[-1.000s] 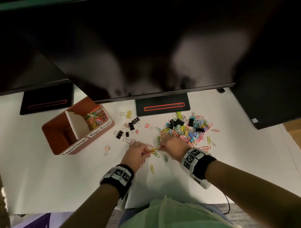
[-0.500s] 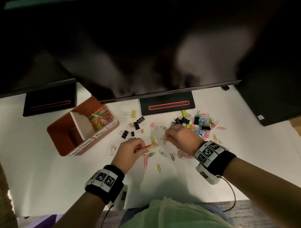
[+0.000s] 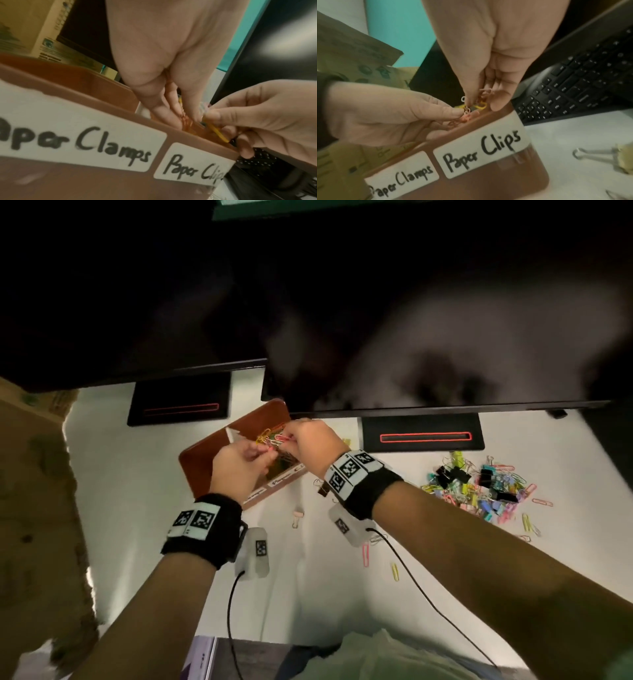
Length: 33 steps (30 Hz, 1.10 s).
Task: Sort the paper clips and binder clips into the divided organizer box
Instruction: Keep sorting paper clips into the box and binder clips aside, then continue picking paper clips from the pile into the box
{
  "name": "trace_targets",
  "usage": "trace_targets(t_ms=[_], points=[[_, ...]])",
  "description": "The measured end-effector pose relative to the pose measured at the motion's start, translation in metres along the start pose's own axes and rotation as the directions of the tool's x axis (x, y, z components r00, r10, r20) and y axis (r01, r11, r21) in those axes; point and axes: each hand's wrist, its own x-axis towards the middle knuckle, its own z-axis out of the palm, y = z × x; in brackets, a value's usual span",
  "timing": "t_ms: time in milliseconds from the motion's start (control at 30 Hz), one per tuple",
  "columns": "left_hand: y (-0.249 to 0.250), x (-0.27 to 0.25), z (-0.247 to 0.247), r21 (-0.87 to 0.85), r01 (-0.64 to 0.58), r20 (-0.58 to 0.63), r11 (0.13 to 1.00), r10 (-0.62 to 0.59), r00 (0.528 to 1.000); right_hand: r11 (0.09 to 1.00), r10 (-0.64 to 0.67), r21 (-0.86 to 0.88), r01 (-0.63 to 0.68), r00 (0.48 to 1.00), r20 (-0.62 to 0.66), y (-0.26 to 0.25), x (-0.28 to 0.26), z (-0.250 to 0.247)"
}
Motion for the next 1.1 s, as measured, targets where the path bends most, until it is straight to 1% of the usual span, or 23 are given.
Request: trace_targets(t_ms=[67,167,233,267,300,367,433,500,600,667,767,900,1000,1100], points=[[-0.005,0.000,-0.001,0.076,-0.027,0.068,0.997,0.022,0.997,0.999,0.019,0.034,-0.020,0.999,0.031,0.002,0.004,0.003],[-0.003,-0.012,0.001,0.033,-0.113,0.080,0.993,0.110,0.991,0.992,-0.024,0.121,0.027,0.999,-0.026,0.014,-0.010,-0.005],[0.002,-0.027,0.007,0.030,-0.218,0.071,0.975,0.216,0.974,0.993,-0.064,0.090,0.071,0.995,-0.078,0.033,-0.029,-0.013],[0.005,-0.035,0.010,0.034,-0.269,0.090,0.963,0.265,0.960,0.995,-0.074,0.064,0.080,0.992,-0.100,0.045,-0.039,-0.016],[0.008,-0.044,0.015,0.043,-0.306,0.125,0.951,0.298,0.946,0.996,-0.072,0.037,0.076,0.991,-0.116,0.059,-0.051,-0.019],[0.006,-0.058,0.027,0.058,-0.339,0.227,0.939,0.318,0.920,1.000,-0.018,-0.021,0.016,0.995,-0.103,0.087,-0.074,-0.022],[-0.001,-0.067,0.045,0.060,-0.311,0.331,0.948,0.275,0.903,0.994,0.064,-0.083,-0.067,0.997,-0.038,0.110,-0.098,-0.022],[-0.009,-0.075,0.065,0.096,-0.289,0.413,0.952,0.226,0.882,0.987,0.122,-0.112,-0.119,0.992,0.021,0.128,-0.118,-0.019],[-0.018,-0.087,0.093,0.163,-0.276,0.508,0.947,0.159,0.847,0.976,0.196,-0.113,-0.186,0.977,0.083,0.142,-0.134,-0.011],[-0.023,-0.093,0.108,0.226,-0.275,0.544,0.935,0.113,0.831,0.970,0.229,-0.104,-0.218,0.967,0.111,0.145,-0.138,-0.007],[-0.028,-0.100,0.126,0.294,-0.237,0.527,0.926,0.050,0.849,0.958,0.261,-0.156,-0.240,0.956,0.133,0.142,-0.136,0.001],[-0.030,-0.101,0.138,0.317,-0.188,0.470,0.930,0.018,0.883,0.926,0.338,-0.229,-0.299,0.928,0.157,0.134,-0.127,0.014],[-0.032,-0.098,0.139,0.296,-0.175,0.463,0.939,0.019,0.886,0.933,0.334,-0.197,-0.302,0.929,0.161,0.132,-0.121,0.019],[-0.037,-0.096,0.136,0.264,-0.178,0.457,0.948,0.040,0.888,0.955,0.287,-0.136,-0.264,0.939,0.190,0.133,-0.119,0.019]])
